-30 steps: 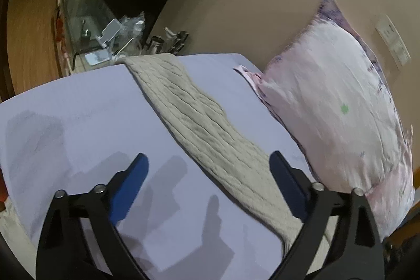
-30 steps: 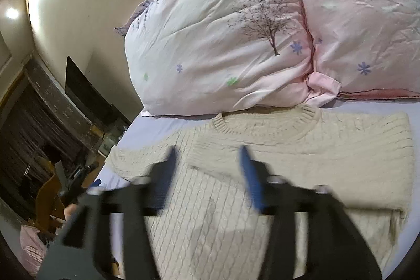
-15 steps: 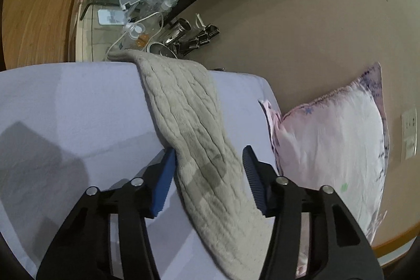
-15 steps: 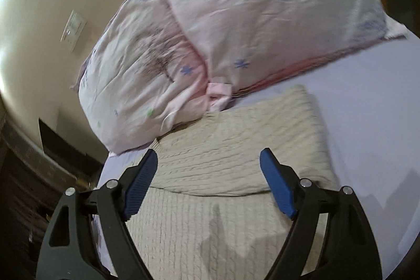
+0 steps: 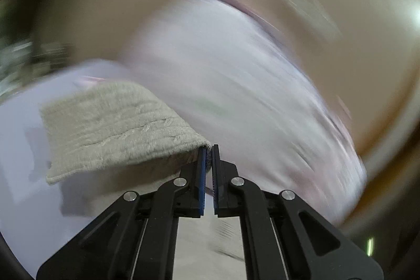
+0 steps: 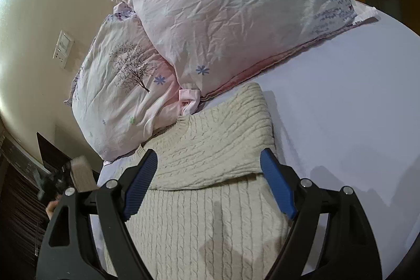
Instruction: Fold small clothes
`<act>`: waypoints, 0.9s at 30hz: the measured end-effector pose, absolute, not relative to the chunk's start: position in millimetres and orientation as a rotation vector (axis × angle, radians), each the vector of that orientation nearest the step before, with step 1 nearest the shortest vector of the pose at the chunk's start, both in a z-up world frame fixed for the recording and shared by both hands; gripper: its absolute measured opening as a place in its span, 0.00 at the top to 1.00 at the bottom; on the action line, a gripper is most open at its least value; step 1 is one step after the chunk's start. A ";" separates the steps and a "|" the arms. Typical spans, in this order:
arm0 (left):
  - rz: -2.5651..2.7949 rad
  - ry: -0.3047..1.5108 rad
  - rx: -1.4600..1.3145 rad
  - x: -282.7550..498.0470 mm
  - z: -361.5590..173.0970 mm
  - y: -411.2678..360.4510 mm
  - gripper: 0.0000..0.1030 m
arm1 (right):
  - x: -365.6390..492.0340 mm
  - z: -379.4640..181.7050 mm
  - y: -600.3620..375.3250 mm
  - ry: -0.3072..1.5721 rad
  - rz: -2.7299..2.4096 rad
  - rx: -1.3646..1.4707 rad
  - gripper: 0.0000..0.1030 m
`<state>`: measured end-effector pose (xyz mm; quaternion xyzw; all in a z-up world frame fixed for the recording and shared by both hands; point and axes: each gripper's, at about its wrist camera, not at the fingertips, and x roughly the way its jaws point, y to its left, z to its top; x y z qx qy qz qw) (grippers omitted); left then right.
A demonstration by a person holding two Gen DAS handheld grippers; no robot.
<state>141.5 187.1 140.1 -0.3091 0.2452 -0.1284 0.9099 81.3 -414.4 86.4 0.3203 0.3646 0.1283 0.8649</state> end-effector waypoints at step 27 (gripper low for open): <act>-0.251 0.675 -0.217 -22.7 77.9 77.6 0.11 | 200.9 101.8 -231.9 1.009 0.277 0.279 0.31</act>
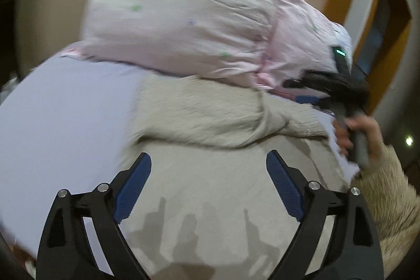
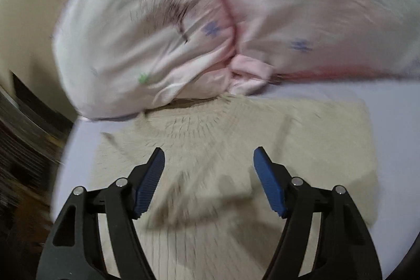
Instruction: Fold small clothes
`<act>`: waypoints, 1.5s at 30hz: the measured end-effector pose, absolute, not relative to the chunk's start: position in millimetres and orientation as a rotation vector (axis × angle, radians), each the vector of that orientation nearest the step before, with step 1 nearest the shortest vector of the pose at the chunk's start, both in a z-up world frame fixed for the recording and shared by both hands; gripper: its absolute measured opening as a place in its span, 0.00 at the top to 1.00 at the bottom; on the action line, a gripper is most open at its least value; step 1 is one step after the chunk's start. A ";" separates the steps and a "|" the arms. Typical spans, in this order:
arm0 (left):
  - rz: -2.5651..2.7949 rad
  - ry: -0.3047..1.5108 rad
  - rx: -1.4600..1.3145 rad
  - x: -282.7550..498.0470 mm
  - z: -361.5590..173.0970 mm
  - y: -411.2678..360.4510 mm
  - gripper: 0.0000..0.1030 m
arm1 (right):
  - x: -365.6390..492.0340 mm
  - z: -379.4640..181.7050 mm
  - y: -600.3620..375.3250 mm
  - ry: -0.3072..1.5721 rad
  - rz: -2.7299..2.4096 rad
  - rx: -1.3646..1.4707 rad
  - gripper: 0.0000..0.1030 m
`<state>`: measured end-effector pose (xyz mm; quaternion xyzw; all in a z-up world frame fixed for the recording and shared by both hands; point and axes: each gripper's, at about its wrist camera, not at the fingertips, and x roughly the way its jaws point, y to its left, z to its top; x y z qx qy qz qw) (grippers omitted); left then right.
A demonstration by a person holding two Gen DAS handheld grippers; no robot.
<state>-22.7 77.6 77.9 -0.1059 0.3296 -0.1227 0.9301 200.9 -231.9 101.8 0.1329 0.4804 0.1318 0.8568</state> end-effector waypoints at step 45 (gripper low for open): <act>-0.670 0.949 -0.733 -104.1 -32.0 143.0 0.91 | -93.4 6.2 -394.8 1.182 0.763 0.750 0.92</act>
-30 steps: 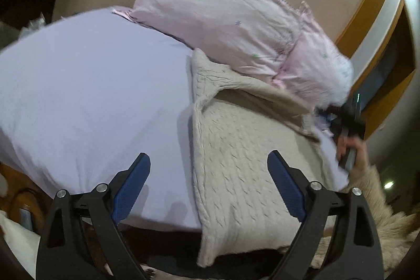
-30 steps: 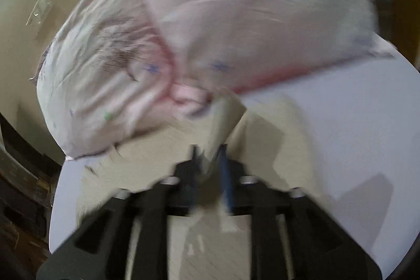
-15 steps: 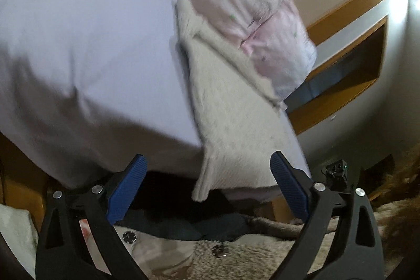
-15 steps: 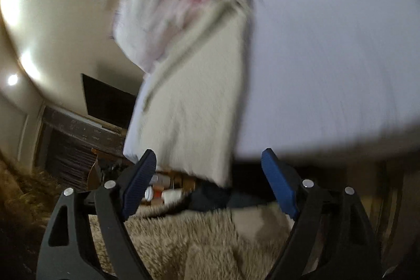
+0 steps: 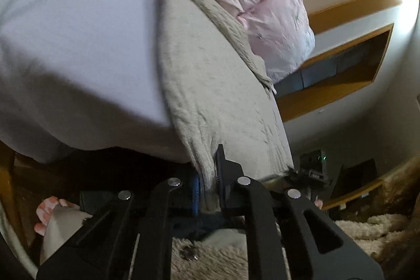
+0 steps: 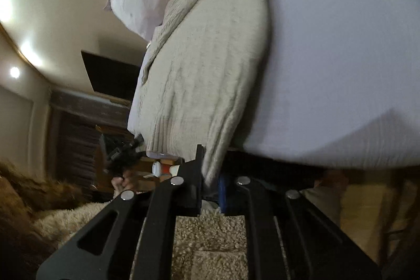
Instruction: Fold small clothes
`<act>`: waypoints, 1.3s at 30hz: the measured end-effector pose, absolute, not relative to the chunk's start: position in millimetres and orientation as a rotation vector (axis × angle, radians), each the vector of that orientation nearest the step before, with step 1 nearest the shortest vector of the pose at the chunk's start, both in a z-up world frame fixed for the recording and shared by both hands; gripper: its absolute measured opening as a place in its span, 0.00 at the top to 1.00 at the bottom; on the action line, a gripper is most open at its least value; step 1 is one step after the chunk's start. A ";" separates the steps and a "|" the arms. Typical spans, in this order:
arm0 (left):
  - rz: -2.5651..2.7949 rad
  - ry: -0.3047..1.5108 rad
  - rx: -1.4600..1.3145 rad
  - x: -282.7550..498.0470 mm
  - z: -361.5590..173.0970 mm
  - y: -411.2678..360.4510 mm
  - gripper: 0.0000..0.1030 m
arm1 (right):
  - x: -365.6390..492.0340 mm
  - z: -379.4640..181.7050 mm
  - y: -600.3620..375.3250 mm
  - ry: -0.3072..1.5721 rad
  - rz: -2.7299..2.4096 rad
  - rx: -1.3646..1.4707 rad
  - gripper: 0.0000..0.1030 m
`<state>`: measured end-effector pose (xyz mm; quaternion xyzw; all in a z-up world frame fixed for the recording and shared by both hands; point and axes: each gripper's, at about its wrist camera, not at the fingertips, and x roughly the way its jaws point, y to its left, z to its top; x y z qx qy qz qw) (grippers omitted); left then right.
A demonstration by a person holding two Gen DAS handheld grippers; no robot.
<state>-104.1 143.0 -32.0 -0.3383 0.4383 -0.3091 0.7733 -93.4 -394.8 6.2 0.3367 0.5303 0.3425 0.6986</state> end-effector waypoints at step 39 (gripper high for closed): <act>-0.291 0.908 -0.766 117.3 11.9 143.4 0.49 | 148.2 47.9 -444.2 0.655 0.184 0.844 0.02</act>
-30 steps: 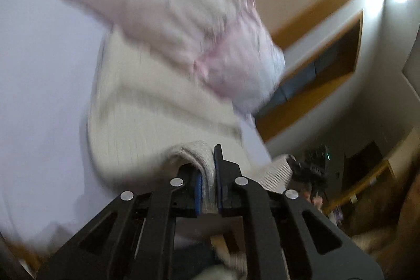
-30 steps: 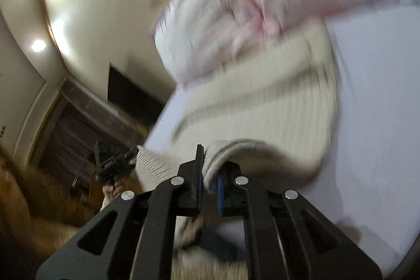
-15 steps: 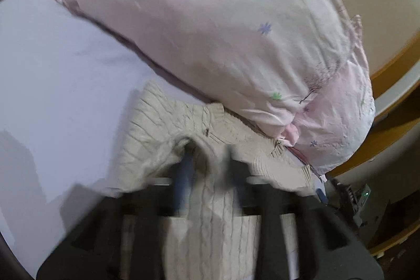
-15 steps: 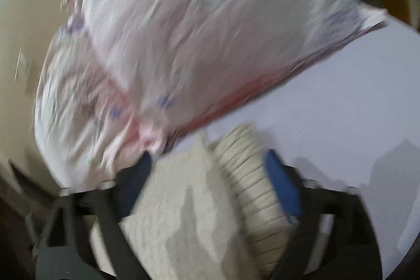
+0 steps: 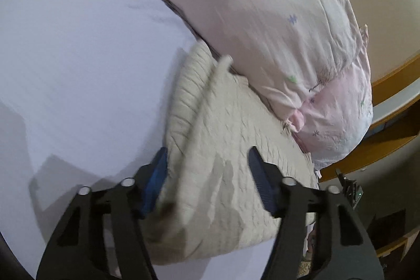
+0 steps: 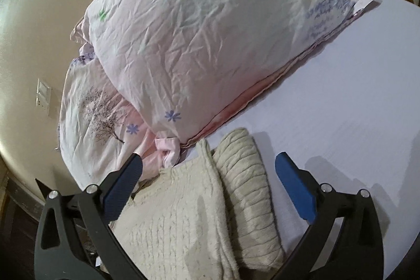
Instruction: Fold small clothes
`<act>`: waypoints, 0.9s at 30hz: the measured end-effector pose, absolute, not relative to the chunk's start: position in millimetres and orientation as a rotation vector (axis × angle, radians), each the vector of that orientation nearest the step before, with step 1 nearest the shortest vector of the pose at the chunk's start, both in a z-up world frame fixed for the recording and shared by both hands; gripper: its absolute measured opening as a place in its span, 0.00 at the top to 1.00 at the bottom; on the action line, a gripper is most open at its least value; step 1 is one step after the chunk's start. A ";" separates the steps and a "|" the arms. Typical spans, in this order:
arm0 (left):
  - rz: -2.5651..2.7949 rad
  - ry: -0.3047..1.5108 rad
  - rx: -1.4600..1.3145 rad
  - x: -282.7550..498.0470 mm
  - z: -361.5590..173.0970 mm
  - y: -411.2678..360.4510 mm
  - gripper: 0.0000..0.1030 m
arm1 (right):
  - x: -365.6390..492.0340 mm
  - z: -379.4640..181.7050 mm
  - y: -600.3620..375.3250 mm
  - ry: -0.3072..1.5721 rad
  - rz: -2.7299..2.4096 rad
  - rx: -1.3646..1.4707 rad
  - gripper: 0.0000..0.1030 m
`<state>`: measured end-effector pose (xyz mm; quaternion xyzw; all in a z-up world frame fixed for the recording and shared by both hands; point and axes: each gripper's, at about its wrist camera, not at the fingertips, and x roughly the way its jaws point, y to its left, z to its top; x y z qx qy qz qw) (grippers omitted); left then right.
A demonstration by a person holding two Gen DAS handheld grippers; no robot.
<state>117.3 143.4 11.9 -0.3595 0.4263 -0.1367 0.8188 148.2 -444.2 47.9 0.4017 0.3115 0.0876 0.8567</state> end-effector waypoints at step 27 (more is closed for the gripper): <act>-0.622 0.905 -0.452 162.8 88.2 -68.1 0.32 | 174.9 30.8 -461.4 0.998 0.375 0.853 0.02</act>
